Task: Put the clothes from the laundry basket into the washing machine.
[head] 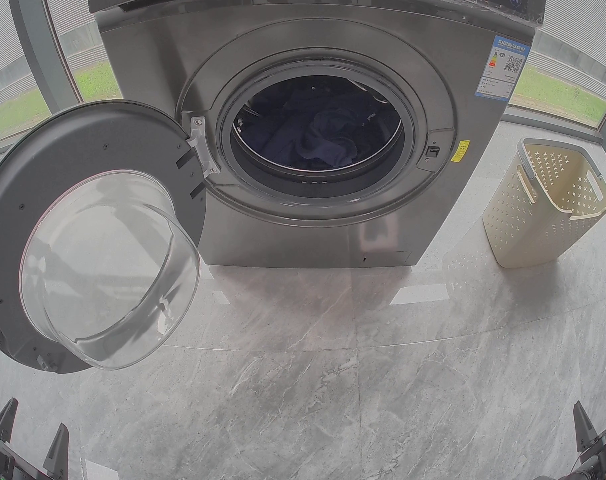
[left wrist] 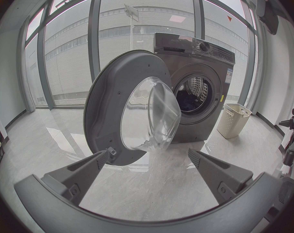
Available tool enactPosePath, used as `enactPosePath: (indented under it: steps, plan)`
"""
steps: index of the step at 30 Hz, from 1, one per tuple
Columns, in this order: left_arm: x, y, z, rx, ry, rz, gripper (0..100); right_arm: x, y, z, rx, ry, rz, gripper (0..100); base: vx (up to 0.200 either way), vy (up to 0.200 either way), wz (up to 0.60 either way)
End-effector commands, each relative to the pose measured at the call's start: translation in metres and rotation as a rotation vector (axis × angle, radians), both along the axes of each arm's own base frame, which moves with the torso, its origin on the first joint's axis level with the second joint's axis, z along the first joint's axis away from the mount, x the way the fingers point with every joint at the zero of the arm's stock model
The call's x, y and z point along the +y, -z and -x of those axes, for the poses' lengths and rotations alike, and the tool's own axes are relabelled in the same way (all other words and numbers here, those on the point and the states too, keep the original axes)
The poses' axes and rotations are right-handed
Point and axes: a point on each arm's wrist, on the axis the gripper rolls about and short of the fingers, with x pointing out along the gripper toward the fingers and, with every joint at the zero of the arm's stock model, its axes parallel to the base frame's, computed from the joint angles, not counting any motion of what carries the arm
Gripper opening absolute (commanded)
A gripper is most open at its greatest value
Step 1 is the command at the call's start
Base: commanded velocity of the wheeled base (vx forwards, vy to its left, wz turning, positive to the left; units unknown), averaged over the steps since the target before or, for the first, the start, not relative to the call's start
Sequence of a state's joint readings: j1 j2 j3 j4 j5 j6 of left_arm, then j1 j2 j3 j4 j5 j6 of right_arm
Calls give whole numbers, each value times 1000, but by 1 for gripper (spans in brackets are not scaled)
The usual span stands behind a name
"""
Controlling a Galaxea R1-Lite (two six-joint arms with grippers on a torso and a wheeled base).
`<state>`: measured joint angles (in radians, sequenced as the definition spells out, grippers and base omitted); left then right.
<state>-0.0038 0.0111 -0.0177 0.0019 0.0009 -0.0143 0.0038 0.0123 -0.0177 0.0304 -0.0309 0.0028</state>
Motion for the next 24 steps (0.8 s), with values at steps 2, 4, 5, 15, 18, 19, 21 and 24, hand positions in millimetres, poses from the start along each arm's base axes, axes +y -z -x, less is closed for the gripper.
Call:
enactPosePath:
  steps: [2, 4, 5, 15, 18, 19, 21, 24]
  plan:
    - [0, 5, 0, 6, 0, 9, 100, 0, 1, 1, -7, -1, 0, 100, 0, 200, 0]
    - [0, 5, 0, 6, 2, 12, 100, 0, 2, 0, -5, -1, 0, 100, 0, 200, 0]
    - [0, 5, 0, 6, 0, 10, 100, 0, 2, 0, -5, -2, 0, 100, 0, 200, 0]
    - [0, 5, 0, 6, 2, 7, 100, 0, 1, 0, -7, -1, 0, 100, -140, 0, 0]
    - [0, 5, 0, 6, 2, 7, 100, 0, 1, 0, -7, -1, 0, 100, -133, 0, 0]
    - [0, 5, 0, 6, 0, 6, 100, 0, 1, 0, -7, -1, 0, 100, 0, 0, 0]
    - [0, 5, 0, 5, 0, 3, 100, 0, 1, 0, -7, -1, 0, 100, 0, 0, 0]
    - [0, 5, 0, 5, 0, 3, 100, 0, 1, 0, -7, -2, 0, 100, 0, 67, 0]
